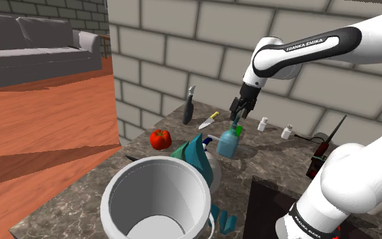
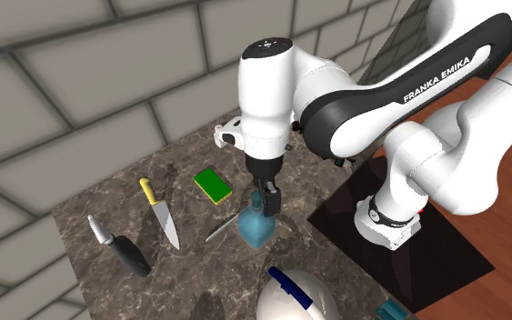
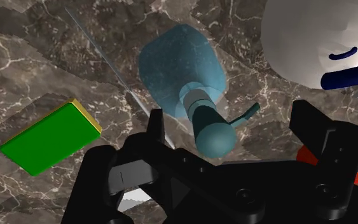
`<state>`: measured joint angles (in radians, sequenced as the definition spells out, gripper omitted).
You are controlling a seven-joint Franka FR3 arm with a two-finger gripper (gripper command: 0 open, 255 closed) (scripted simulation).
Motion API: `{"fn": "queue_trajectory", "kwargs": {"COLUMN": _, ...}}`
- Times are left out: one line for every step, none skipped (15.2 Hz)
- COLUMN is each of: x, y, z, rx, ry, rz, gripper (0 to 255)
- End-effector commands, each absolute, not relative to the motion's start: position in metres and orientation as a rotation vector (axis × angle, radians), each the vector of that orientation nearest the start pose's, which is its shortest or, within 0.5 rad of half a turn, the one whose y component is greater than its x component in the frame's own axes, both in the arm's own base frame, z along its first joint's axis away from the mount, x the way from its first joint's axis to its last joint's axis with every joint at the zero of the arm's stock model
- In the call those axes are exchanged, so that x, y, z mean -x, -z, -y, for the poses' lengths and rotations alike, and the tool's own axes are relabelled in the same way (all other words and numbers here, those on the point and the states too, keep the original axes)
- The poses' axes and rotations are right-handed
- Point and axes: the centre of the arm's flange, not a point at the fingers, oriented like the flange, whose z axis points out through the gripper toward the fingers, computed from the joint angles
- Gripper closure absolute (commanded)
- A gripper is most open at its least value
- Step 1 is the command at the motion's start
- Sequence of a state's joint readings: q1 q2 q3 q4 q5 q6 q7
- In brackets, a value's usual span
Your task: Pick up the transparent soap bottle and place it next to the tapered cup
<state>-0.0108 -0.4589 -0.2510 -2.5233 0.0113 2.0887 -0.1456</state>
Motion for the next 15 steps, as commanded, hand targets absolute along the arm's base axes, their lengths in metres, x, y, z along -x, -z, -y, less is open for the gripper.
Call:
{"fn": "queue_trajectory", "kwargs": {"x": -0.3911, "y": -0.4221, "z": 0.1029, "rx": 3.022, "ry": 0.052, "rz": -0.147, "gripper": 0}}
{"fn": "queue_trajectory", "kwargs": {"x": -0.3913, "y": -0.4168, "z": 0.1023, "rx": 3.022, "ry": 0.052, "rz": -0.147, "gripper": 0}}
{"fn": "queue_trajectory", "kwargs": {"x": -0.3914, "y": -0.4138, "z": 0.102, "rx": 3.022, "ry": 0.052, "rz": -0.147, "gripper": 0}}
{"fn": "queue_trajectory", "kwargs": {"x": -0.3914, "y": -0.4138, "z": 0.102, "rx": 3.022, "ry": 0.052, "rz": -0.147, "gripper": 0}}
{"fn": "queue_trajectory", "kwargs": {"x": -0.3914, "y": -0.4138, "z": 0.102, "rx": 3.022, "ry": 0.052, "rz": -0.147, "gripper": 0}}
{"fn": "queue_trajectory", "kwargs": {"x": -0.3914, "y": -0.4138, "z": 0.102, "rx": 3.022, "ry": 0.052, "rz": -0.147, "gripper": 0}}
{"fn": "queue_trajectory", "kwargs": {"x": -0.3914, "y": -0.4138, "z": 0.102, "rx": 3.022, "ry": 0.052, "rz": -0.147, "gripper": 0}}
{"fn": "queue_trajectory", "kwargs": {"x": -0.3914, "y": -0.4138, "z": 0.102, "rx": 3.022, "ry": 0.052, "rz": -0.147, "gripper": 0}}
{"fn": "queue_trajectory", "kwargs": {"x": -0.3914, "y": -0.4138, "z": 0.102, "rx": 3.022, "ry": 0.052, "rz": -0.147, "gripper": 0}}
{"fn": "queue_trajectory", "kwargs": {"x": -0.3914, "y": -0.4139, "z": 0.102, "rx": 3.022, "ry": 0.052, "rz": -0.147, "gripper": 0}}
{"fn": "queue_trajectory", "kwargs": {"x": -0.3914, "y": -0.4139, "z": 0.102, "rx": 3.022, "ry": 0.052, "rz": -0.147, "gripper": 255}}
{"fn": "queue_trajectory", "kwargs": {"x": -0.3914, "y": -0.4139, "z": 0.102, "rx": 3.022, "ry": 0.052, "rz": -0.147, "gripper": 255}}
{"fn": "queue_trajectory", "kwargs": {"x": -0.3914, "y": -0.4139, "z": 0.102, "rx": 3.022, "ry": 0.052, "rz": -0.147, "gripper": 255}}
{"fn": "queue_trajectory", "kwargs": {"x": -0.3914, "y": -0.4139, "z": 0.1019, "rx": 3.022, "ry": 0.052, "rz": -0.147, "gripper": 255}}
{"fn": "queue_trajectory", "kwargs": {"x": -0.3914, "y": -0.4139, "z": 0.1019, "rx": 3.022, "ry": 0.052, "rz": -0.147, "gripper": 255}}
